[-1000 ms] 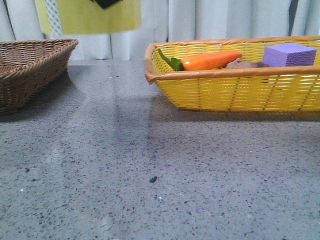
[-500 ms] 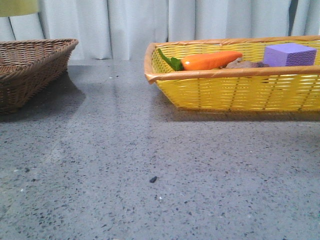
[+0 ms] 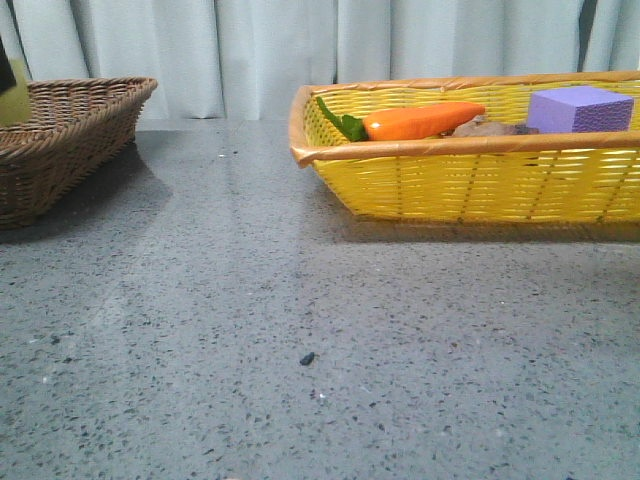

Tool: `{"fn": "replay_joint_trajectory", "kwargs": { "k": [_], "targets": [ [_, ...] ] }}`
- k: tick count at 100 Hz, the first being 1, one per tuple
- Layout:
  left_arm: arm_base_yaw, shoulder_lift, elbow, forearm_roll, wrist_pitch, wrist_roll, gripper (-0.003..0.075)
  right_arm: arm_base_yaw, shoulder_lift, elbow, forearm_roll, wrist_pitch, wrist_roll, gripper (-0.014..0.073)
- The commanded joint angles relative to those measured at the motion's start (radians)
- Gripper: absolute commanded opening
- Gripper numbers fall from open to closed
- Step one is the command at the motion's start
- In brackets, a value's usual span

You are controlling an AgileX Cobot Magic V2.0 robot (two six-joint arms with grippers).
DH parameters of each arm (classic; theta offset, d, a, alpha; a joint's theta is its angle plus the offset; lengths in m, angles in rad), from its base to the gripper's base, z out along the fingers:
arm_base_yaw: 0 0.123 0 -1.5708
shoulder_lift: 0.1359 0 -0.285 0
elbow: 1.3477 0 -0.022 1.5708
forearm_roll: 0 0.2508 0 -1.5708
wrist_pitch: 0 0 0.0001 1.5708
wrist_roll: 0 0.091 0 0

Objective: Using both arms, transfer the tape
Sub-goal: 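Lift the tape roll with the left gripper and lower it into the brown basket, then open the left gripper and raise it away from the tape roll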

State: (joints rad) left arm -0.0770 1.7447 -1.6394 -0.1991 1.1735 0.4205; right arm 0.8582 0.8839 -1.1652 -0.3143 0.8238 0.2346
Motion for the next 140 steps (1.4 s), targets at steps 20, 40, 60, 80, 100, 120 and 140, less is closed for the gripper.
{"fn": "replay_joint_trajectory", "kwargs": {
  "k": [20,40,60,80,100,120,140],
  "targets": [
    [0.0,-0.015,-0.032,-0.027,-0.139,-0.006,-0.0019,-0.001,-0.009,-0.025,-0.029,-0.071,0.002,-0.0067],
    [0.0,-0.015,-0.032,-0.027,-0.133,-0.006,0.0094,-0.001,-0.009,-0.025,-0.029,-0.071,0.002,-0.0067],
    [0.0,-0.014,-0.032,-0.027,-0.12,-0.006,0.0244,-0.001,-0.009,-0.025,-0.029,-0.071,0.002,-0.0067],
    [0.0,-0.014,-0.032,-0.027,-0.11,-0.006,0.0251,-0.001,-0.009,-0.025,-0.029,-0.069,0.002,-0.0067],
    [0.0,-0.024,-0.032,-0.035,-0.102,-0.008,0.0251,-0.001,-0.009,-0.025,-0.029,-0.067,0.002,-0.0067],
    [0.001,-0.101,-0.032,-0.152,-0.174,-0.014,0.0225,-0.001,-0.012,-0.025,-0.04,-0.06,0.002,-0.0067],
    [0.001,-0.198,-0.026,-0.187,-0.203,-0.014,0.0067,-0.001,-0.019,-0.01,-0.087,-0.053,0.002,-0.0067]
  ]
}}
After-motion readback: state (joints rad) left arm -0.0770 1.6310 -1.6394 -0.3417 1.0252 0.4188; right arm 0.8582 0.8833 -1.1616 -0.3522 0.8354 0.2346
